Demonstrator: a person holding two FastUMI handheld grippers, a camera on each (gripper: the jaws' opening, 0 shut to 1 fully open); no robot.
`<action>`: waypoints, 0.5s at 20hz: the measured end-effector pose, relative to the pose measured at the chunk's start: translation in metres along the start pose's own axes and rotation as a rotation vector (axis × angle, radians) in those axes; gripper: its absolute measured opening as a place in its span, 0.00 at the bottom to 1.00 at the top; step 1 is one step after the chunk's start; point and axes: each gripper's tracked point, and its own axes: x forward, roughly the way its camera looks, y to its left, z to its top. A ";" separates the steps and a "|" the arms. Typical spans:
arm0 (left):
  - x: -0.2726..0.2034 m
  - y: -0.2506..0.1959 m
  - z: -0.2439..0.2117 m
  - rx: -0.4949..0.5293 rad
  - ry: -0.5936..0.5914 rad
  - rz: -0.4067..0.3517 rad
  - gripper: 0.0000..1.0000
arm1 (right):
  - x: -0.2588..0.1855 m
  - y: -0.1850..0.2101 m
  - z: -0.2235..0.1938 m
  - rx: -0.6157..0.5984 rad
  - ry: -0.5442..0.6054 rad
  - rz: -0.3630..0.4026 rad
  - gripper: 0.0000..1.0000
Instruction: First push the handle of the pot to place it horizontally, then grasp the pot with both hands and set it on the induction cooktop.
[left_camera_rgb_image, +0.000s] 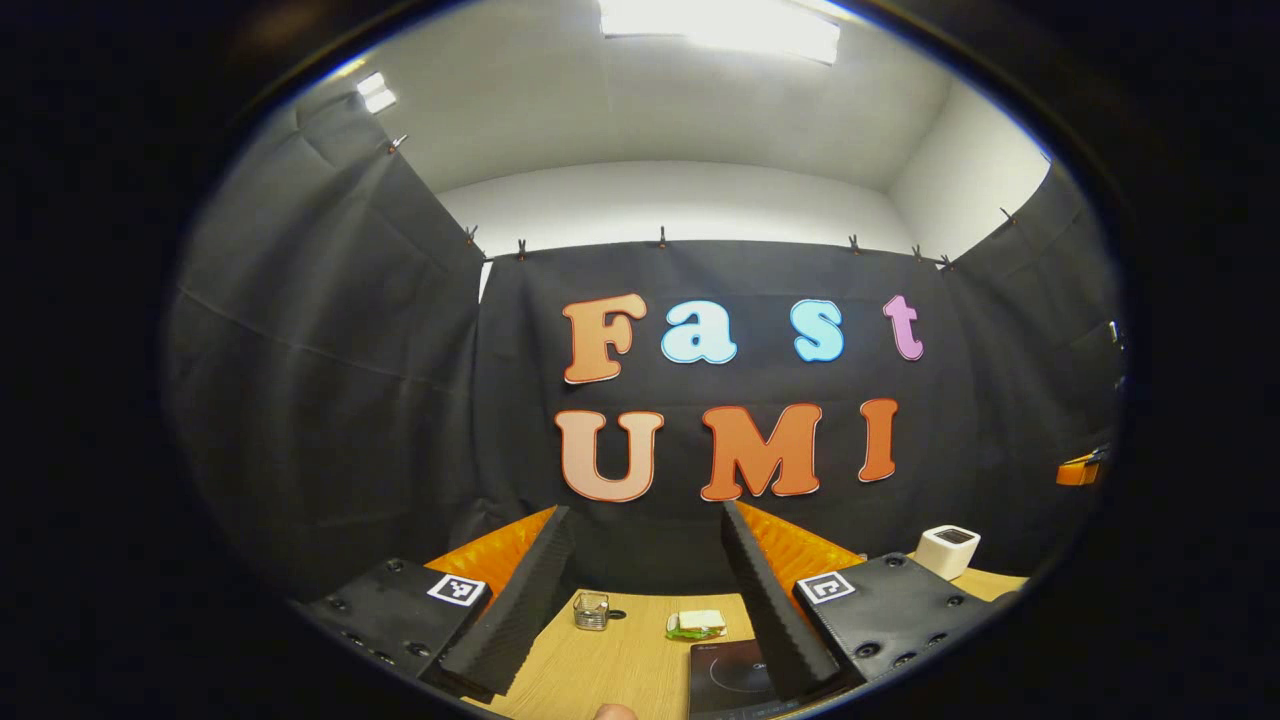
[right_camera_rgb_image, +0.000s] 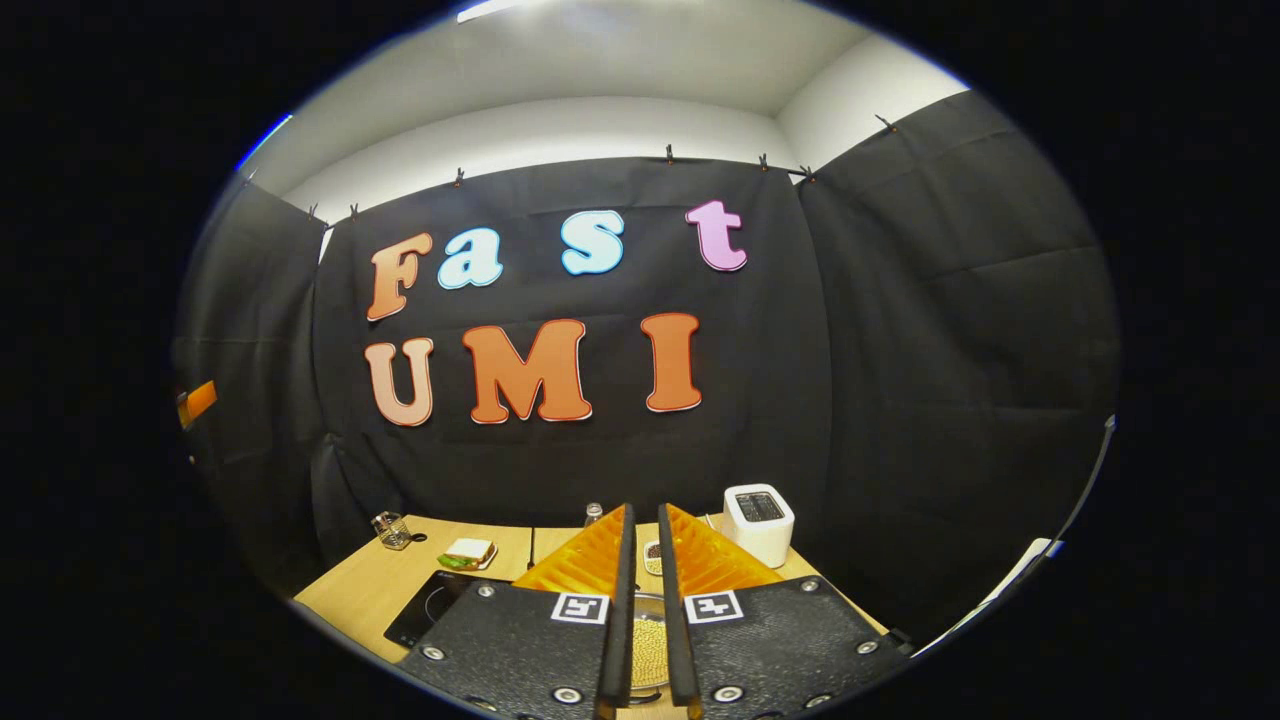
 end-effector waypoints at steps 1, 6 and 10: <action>0.001 0.001 0.000 -0.002 0.000 0.002 0.98 | 0.001 0.001 -0.005 -0.007 0.009 0.001 0.12; 0.002 0.003 -0.002 -0.002 0.003 0.010 0.97 | 0.002 0.012 -0.046 -0.007 0.081 0.029 0.00; 0.003 0.009 -0.002 -0.002 0.000 0.016 0.97 | -0.001 0.027 -0.085 -0.012 0.142 0.060 0.00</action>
